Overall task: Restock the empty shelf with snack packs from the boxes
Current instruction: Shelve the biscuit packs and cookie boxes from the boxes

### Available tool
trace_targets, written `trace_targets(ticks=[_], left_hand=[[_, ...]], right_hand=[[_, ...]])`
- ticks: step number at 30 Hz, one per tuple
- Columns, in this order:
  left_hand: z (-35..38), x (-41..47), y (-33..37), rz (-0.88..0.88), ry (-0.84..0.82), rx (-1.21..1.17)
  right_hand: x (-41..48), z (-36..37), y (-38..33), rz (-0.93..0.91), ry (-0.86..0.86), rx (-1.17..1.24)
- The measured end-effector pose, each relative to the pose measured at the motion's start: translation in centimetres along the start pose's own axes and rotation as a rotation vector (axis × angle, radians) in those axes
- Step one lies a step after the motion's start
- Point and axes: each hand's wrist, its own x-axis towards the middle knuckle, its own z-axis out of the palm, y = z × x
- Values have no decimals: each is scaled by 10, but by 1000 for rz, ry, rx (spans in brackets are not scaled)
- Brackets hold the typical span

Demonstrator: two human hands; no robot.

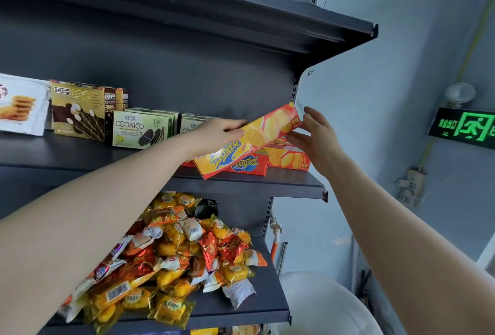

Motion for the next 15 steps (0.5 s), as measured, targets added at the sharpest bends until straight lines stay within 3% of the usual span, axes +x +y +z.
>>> trace_targets(ticks=[12,15], left_hand=[[-7,1,6,-18,-103,78],[-9,1,8,-20,-143,75]], right_hand=[[-2,-8,11,46,-67,-127],[1,-11,14,57,-85,-255]])
